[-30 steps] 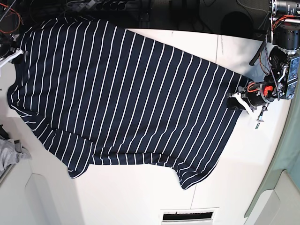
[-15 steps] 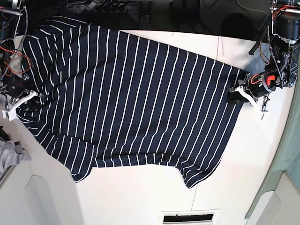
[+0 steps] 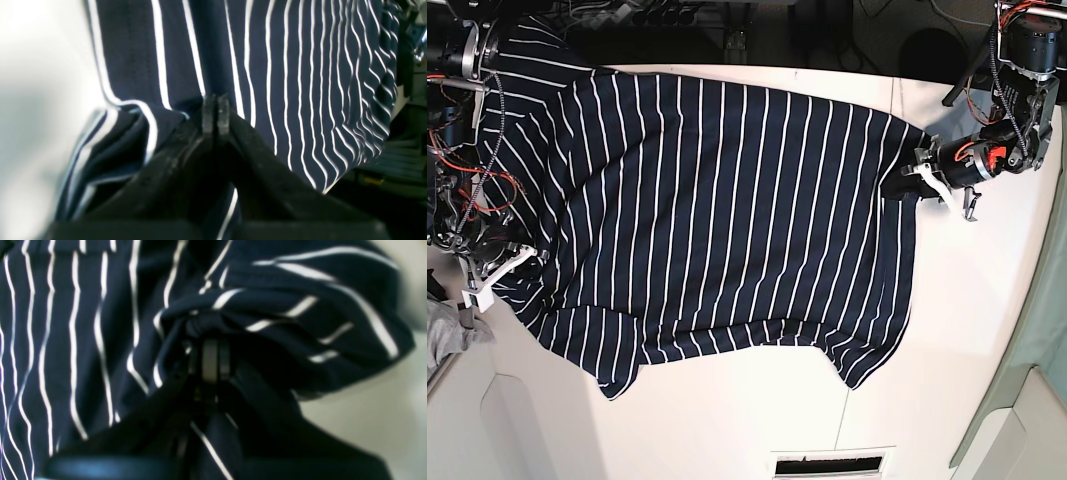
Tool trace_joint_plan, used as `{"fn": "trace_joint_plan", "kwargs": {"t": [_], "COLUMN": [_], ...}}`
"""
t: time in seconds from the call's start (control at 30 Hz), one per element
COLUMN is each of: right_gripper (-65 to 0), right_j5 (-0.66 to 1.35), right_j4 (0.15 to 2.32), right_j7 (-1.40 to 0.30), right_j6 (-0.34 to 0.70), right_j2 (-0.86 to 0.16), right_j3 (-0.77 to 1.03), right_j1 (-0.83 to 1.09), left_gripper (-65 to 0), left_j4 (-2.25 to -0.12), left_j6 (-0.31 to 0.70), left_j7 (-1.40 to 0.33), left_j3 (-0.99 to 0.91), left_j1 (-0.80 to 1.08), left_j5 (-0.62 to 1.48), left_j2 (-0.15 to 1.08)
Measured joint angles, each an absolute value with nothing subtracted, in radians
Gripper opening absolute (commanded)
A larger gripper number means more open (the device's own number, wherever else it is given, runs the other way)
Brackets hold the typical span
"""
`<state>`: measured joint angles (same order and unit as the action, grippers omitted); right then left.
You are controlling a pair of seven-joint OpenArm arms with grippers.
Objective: Layout the t-shirt on the table in an organized manner, then fold the t-shirt properly
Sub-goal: 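Grasp the shirt edge with the left gripper and pull it taut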
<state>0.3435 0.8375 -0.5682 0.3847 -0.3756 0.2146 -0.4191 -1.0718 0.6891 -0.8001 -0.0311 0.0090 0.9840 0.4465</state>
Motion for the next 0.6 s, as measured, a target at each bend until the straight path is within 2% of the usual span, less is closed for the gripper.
{"fn": "trace_joint_plan", "kwargs": {"t": [0.17,0.4,0.6], "right_gripper": [-65.0,-65.0,-65.0], "right_j5": [0.348,0.443,0.441], "right_j4": [0.882,1.084,1.196], "right_j7": [-0.638,-0.767,-0.781], "right_j6": [0.396,0.403,0.405], "right_j2": [-0.394,-0.398,-0.402], "right_j3": [0.227,0.321,0.352], "right_j1": [-0.413,-0.345,-0.179], "left_gripper": [-65.0,-65.0,-65.0], "left_j4": [-1.177,-1.3,-1.297], "left_j6": [0.688,0.689,0.689], "left_j7": [-0.823,-0.815,-0.706], "left_j3": [-0.027,-0.028,-0.027], "left_j1": [0.015,0.005,-0.001], "left_j5": [0.989,0.992,0.798], "left_j2": [0.466,0.516,0.513]}}
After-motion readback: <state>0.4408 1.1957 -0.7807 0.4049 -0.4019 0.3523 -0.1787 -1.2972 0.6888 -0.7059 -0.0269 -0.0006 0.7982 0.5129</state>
